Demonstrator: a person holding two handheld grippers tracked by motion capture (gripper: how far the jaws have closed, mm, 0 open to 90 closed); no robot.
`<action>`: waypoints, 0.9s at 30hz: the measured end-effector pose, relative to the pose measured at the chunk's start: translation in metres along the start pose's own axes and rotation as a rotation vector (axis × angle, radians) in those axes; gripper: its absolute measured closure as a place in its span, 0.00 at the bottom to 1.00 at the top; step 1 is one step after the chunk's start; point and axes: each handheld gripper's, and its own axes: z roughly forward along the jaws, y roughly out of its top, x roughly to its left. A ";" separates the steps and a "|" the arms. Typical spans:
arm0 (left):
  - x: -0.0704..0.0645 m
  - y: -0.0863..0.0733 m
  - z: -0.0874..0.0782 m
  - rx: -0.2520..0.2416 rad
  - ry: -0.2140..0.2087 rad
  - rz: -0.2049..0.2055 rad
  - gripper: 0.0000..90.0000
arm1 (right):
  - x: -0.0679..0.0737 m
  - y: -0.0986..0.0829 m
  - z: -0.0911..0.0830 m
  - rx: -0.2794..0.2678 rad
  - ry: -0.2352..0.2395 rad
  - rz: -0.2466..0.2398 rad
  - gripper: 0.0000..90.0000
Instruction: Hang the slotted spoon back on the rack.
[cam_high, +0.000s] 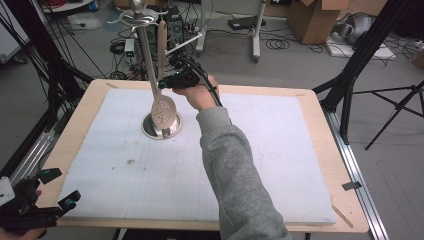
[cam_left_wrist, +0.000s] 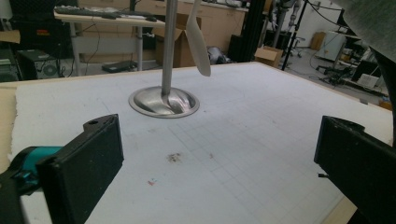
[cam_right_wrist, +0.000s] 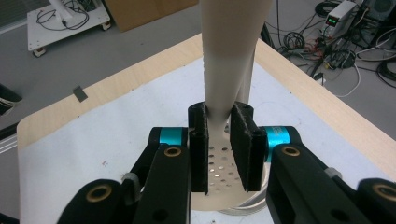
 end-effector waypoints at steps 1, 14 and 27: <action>0.000 0.000 0.000 0.001 0.000 0.000 0.02 | 0.000 0.000 0.000 0.000 -0.001 0.001 0.87; 0.000 0.000 0.000 0.000 -0.002 0.003 0.02 | 0.001 0.002 0.003 0.012 0.000 0.002 0.87; 0.000 0.000 -0.001 -0.001 0.001 0.002 0.02 | 0.001 0.002 0.008 0.022 -0.004 -0.001 0.87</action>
